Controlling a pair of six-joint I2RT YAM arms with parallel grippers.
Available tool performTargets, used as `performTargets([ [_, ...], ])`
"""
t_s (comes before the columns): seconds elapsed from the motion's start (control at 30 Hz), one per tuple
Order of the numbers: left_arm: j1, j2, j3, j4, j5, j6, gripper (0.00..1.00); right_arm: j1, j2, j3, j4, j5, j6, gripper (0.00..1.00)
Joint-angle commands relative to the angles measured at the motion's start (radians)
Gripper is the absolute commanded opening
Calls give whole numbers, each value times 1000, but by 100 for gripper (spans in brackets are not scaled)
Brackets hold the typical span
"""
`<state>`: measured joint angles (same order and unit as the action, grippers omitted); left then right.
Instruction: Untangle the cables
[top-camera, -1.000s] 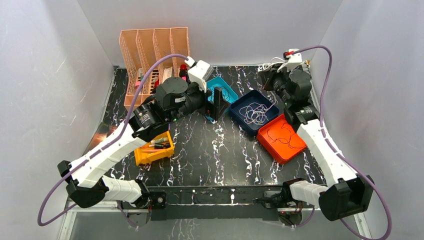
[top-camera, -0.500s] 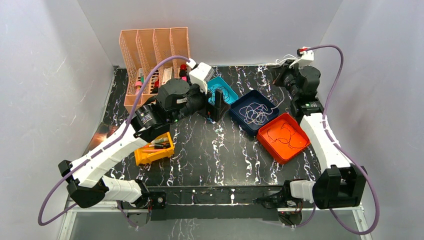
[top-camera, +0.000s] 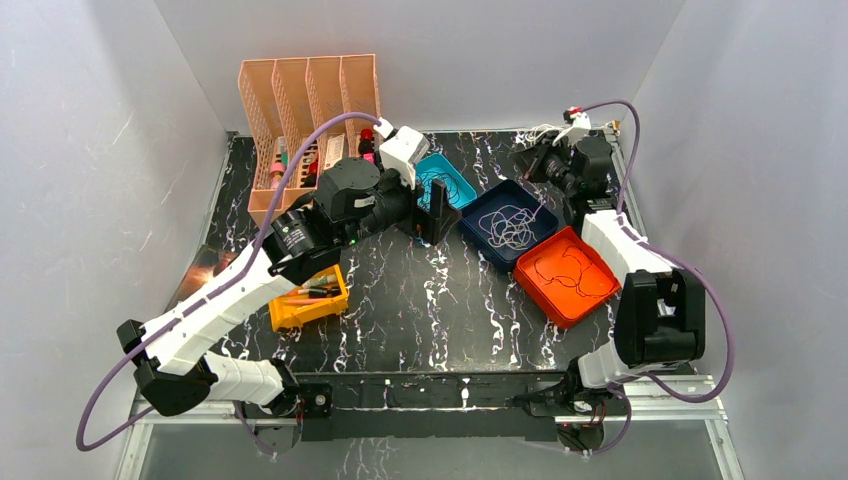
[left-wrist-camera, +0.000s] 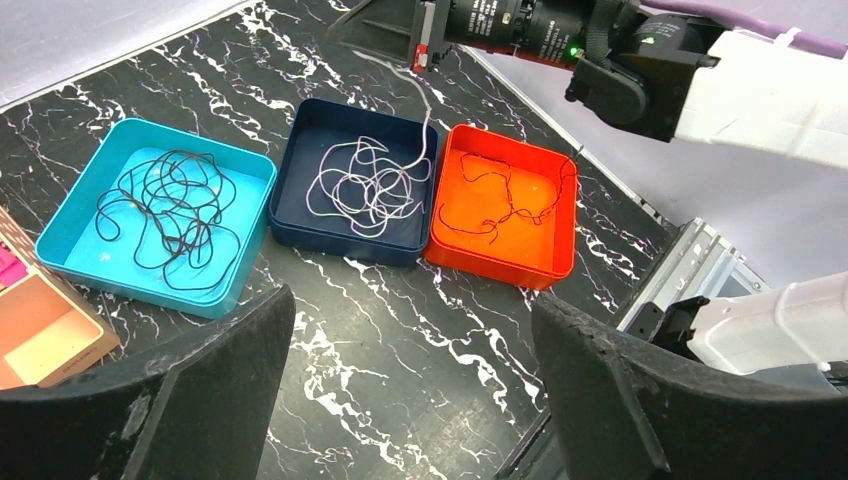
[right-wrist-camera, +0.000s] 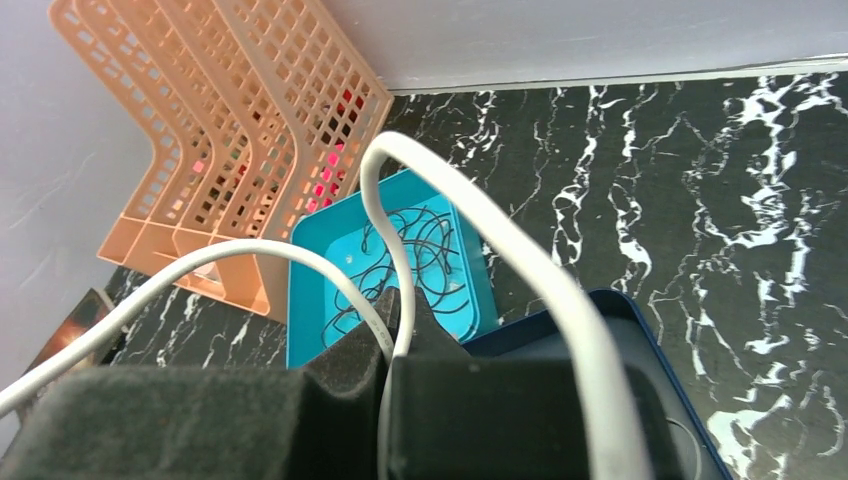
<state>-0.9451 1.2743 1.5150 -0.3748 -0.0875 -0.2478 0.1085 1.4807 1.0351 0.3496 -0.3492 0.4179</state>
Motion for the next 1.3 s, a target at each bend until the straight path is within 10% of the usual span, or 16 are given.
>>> performTargets([
  [0.0,2,-36,-5,10,20,-8,87,-3,21,-33,157,-65,49,0],
  [1.27,3,-5,-42,19,40,-21,88,72,191,-162,-147,120,-39,3],
])
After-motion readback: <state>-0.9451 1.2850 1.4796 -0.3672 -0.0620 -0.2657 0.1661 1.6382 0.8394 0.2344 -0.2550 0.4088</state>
